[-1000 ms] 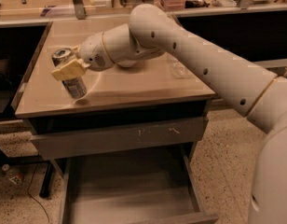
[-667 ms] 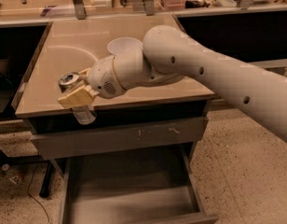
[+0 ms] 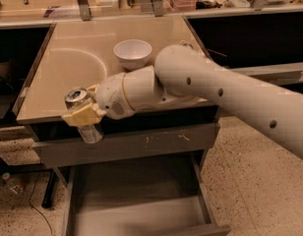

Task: Place redbull can into middle drawer

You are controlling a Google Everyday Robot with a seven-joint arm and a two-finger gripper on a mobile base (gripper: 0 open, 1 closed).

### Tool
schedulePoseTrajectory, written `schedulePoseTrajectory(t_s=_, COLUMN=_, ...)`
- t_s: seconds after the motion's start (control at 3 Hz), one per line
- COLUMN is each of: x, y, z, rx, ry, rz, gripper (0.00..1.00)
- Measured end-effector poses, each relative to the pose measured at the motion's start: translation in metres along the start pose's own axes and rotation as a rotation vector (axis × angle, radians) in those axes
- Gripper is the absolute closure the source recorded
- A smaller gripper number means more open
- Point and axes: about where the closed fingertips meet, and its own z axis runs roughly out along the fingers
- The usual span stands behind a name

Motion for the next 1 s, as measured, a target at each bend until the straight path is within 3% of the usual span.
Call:
schedulePoseTrajectory(t_s=0.33, x=0.026, y=0.033, z=0.004, rx=0.08, ry=-0.065, rz=0.062, gripper=1.0)
schedulePoseTrajectory(t_s=0.67, x=0.077, y=0.066, z=0.004, rx=0.14, ry=-0.085, rz=0.148, gripper=1.0)
schedulePoseTrajectory(t_s=1.0, x=0.106, y=0.076, z=-0.01, rx=0.181, ry=-0.064, rz=0.186, gripper=1.0)
